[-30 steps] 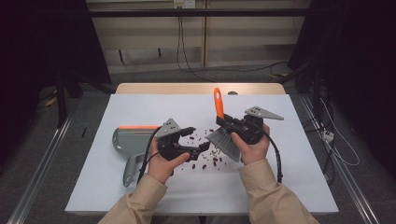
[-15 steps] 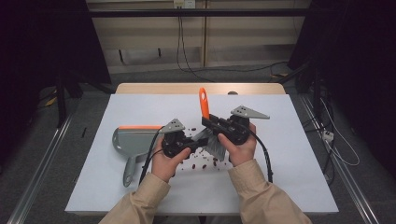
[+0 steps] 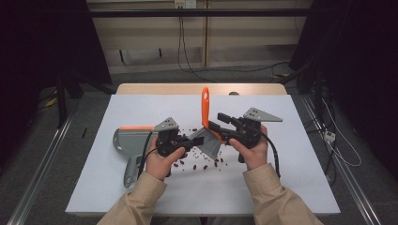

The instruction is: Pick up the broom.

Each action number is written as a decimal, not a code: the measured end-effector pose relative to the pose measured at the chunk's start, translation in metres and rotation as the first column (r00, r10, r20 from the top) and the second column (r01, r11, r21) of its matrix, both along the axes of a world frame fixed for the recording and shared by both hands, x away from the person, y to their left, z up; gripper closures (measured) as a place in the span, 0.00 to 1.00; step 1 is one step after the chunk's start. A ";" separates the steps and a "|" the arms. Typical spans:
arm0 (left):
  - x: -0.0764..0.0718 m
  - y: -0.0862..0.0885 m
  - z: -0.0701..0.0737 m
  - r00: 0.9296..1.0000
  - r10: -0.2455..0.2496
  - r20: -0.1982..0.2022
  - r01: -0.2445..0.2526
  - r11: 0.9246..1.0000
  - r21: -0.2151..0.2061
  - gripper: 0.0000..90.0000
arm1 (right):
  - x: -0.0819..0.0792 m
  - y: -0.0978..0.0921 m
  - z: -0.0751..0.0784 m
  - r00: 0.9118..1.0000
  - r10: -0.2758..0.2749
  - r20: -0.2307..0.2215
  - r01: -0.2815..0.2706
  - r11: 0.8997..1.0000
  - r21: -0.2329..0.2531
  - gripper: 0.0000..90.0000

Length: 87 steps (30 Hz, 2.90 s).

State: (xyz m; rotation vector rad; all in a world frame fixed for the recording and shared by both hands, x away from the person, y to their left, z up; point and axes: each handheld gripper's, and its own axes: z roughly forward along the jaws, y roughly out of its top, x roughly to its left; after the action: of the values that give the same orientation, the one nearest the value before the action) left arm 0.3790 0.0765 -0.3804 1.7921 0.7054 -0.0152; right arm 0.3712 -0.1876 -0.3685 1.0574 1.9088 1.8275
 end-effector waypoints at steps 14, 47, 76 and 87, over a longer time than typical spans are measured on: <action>-0.002 0.002 0.003 0.998 -0.053 0.013 0.053 0.999 -0.006 0.94 | 0.001 -0.018 -0.026 0.984 0.169 -0.054 -0.168 0.986 0.017 0.48; 0.002 0.013 0.008 0.988 0.045 0.145 -0.057 0.996 0.075 0.23 | 0.001 -0.041 -0.014 0.993 0.042 -0.113 -0.058 0.989 -0.136 0.78; 0.007 0.070 -0.002 0.980 0.119 0.162 -0.144 0.977 0.159 0.13 | 0.042 -0.062 -0.039 0.932 -0.349 -0.096 0.263 0.835 -0.483 0.79; 0.003 0.098 -0.010 0.976 0.146 0.163 -0.176 0.967 0.187 0.13 | 0.048 -0.053 -0.047 0.932 -0.341 -0.122 0.239 0.833 -0.499 0.79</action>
State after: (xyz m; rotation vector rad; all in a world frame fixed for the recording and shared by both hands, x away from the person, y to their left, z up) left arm 0.3825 0.1749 -0.3905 1.8984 0.7653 0.3052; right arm 0.4197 -0.2408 -0.4151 1.3023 2.0241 1.0331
